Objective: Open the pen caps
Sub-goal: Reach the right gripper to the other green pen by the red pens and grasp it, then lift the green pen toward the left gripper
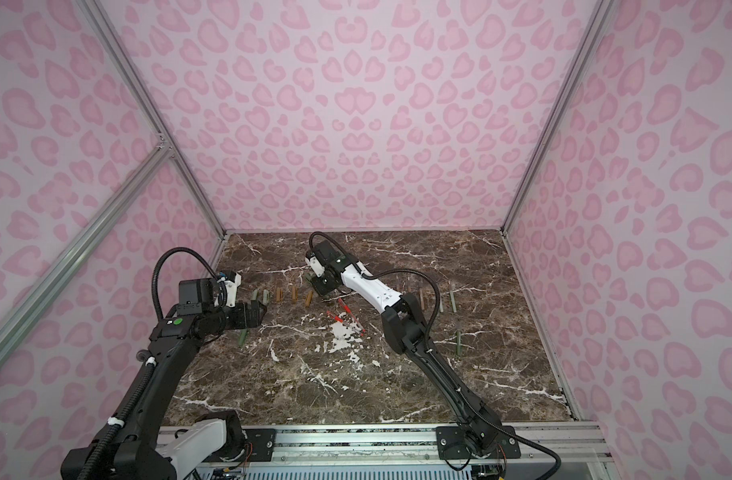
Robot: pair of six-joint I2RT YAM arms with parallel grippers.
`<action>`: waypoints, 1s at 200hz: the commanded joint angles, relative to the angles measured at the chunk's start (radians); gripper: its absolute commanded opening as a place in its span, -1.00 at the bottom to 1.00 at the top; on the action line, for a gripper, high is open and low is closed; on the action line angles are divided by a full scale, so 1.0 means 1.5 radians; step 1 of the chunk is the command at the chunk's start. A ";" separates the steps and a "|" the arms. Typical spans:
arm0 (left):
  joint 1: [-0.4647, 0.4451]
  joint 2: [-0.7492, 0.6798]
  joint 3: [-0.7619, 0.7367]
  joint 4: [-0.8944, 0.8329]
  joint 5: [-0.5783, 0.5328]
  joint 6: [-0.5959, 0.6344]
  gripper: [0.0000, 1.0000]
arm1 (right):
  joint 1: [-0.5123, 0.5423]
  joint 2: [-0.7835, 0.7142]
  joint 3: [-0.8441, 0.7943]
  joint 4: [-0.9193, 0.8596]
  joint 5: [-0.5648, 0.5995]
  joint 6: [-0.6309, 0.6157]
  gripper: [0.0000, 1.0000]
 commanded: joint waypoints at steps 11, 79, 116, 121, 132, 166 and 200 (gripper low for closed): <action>0.001 -0.012 0.000 0.009 0.010 0.002 0.96 | 0.003 0.006 -0.015 -0.055 0.046 0.006 -0.82; -0.002 0.002 0.129 -0.025 0.082 -0.023 0.96 | 0.002 -0.105 -0.047 -0.027 0.006 0.070 -0.92; -0.002 0.005 0.169 0.037 0.157 -0.065 0.96 | 0.007 -0.252 -0.252 0.098 -0.014 0.122 -0.95; -0.002 0.009 0.172 0.045 0.169 -0.080 0.96 | 0.008 -0.276 -0.287 0.119 -0.016 0.131 -0.95; -0.002 0.015 0.172 0.063 0.195 -0.111 0.96 | 0.010 -0.326 -0.368 0.175 -0.017 0.155 -0.96; -0.002 0.021 0.100 0.178 0.275 -0.222 0.97 | 0.015 -0.484 -0.600 0.334 -0.043 0.236 -0.96; -0.005 0.044 0.047 0.268 0.368 -0.290 0.79 | 0.034 -0.599 -0.759 0.429 -0.041 0.289 -0.96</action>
